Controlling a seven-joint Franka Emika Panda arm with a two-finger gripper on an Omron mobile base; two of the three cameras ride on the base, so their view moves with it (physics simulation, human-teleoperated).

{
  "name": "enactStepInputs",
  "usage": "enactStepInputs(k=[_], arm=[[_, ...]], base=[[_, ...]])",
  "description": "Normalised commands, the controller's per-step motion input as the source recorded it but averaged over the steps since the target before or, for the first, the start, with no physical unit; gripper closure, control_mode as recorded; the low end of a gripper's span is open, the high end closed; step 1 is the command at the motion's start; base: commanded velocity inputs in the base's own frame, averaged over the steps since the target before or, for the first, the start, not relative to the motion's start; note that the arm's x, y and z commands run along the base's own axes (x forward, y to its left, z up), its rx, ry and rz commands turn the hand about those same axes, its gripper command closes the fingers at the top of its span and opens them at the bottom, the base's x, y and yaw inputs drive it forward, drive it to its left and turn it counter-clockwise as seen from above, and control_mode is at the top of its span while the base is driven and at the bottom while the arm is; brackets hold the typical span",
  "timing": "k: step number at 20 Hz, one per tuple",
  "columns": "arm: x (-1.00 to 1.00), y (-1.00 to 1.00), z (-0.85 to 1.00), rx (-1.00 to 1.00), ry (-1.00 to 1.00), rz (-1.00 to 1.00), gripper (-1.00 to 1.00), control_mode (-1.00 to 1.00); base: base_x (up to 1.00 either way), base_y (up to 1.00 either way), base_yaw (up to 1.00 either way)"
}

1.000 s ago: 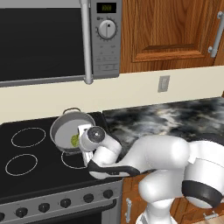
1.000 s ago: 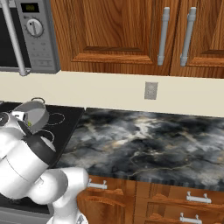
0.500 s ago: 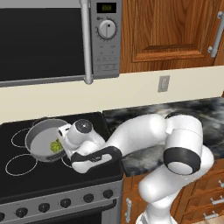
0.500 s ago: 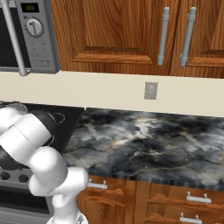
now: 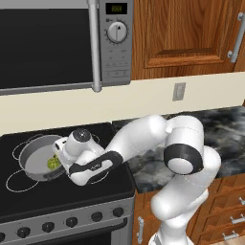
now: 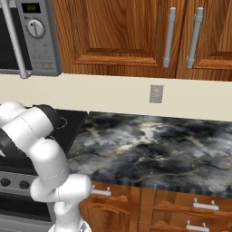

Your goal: Turn on the sink faucet. Then move the broccoli from the counter to the sink. Turn off the sink. Move the vegetable from the sink to the pot next to the stove. Finally move the pot to the rear left burner.

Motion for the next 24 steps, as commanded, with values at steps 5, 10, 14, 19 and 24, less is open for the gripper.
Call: enactStepInputs(k=[5,10,14,19,24], arm=[[0.28,0.49,-0.01,-0.03,0.09,0.00,1.00,-1.00],[0.33,0.42,-0.02,-0.02,0.06,0.00,1.00,-1.00],[0.31,0.33,-0.15,-0.02,0.00,0.00,1.00,-1.00],[0.31,0.28,-0.11,0.00,0.00,0.00,1.00,-1.00],[0.33,0.25,-0.13,0.00,0.00,0.00,1.00,-1.00]], base=[[0.00,0.00,0.00],[0.00,0.00,0.00],[0.00,0.00,0.00],[0.00,0.00,0.00],[0.00,0.00,0.00]])
